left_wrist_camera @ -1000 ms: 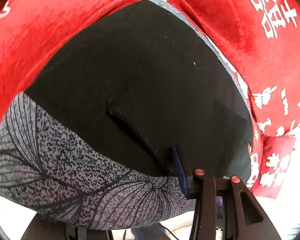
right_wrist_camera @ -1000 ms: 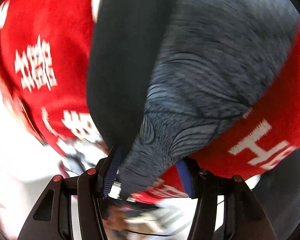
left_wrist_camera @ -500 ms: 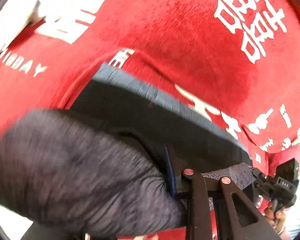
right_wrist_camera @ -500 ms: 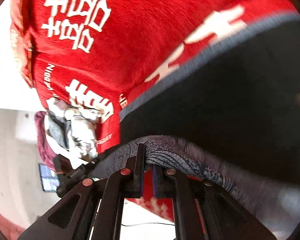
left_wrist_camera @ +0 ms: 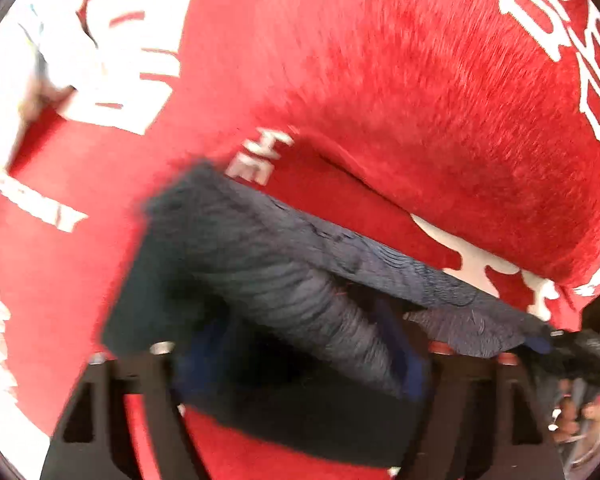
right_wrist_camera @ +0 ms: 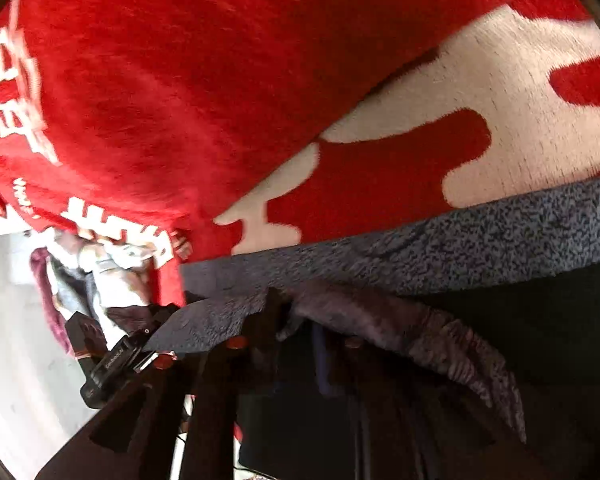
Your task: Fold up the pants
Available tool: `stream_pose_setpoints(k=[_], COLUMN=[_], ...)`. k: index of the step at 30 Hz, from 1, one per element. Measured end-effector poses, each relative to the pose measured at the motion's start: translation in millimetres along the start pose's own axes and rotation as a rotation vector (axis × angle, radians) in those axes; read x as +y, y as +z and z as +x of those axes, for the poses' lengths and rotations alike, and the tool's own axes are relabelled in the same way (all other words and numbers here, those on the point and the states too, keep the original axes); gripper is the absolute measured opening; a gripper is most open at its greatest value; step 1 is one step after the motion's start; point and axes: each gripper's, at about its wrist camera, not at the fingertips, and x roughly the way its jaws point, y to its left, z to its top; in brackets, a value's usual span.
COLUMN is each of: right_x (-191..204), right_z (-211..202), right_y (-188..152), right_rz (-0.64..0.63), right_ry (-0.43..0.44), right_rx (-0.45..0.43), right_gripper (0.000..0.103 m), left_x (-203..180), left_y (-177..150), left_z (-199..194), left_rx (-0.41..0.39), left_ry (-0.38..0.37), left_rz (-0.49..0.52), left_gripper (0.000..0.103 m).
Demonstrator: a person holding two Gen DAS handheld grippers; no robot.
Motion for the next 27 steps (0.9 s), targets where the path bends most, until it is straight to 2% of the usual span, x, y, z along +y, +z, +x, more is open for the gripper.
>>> stream_pose_setpoints(k=[1, 2, 3, 7, 11, 13, 16, 19, 21, 24, 27], right_x=[4.2, 12.3, 21.4, 40.3, 20.2, -1.1, -46.8, -94.6, -125.0, -160.9, -196.6], right_z=[-3.3, -8.4, -15.6, -50.0, -102.4, -125.9, -169.3, -199.5, -218.4, -234.0, -241.8], right_y=[-2.6, -5.3, -9.7, -34.4, -70.2, -91.6, -134.6, -189.9, -234.8, -289.7, -341.5], right_rz=[-0.017, -0.042, -0.068, -0.163, -0.168, -0.126, -0.021, 0.116, 0.206, 0.314, 0.434], right_ry=[0.011, 0.031, 0.036, -0.014, -0.080, -0.118, -0.166, -0.224, -0.256, -0.277, -0.234], right_rx=[0.000, -0.002, -0.013, -0.064, -0.119, -0.131, -0.175, -0.216, -0.246, -0.284, -0.345], right_gripper=[0.054, 0.077, 0.083, 0.083, 0.083, 0.083, 0.083, 0.083, 0.083, 0.083, 0.083], left_x=[-0.1, -1.8, -6.0, -37.7, -88.5, -118.3, -162.7, -207.8, -233.0, -268.9, -292.5], left_y=[-2.9, -5.7, -10.2, -33.2, -73.3, -94.2, -126.3, -157.0, -175.4, -204.3, -232.9], left_z=[-9.4, -14.4, -19.0, -29.1, -31.1, -23.7, -16.5, -9.2, -2.3, 2.3, 7.5], left_rx=[-0.016, -0.017, -0.012, 0.000, 0.028, 0.094, 0.162, 0.208, 0.251, 0.291, 0.318], left_ry=[0.022, 0.041, 0.070, 0.122, 0.090, -0.008, -0.117, -0.231, -0.299, -0.359, -0.387], left_rz=[0.010, 0.021, 0.039, 0.118, 0.234, 0.260, 0.332, 0.408, 0.424, 0.449, 0.483], left_gripper=[0.087, 0.087, 0.087, 0.087, 0.087, 0.087, 0.087, 0.087, 0.087, 0.087, 0.087])
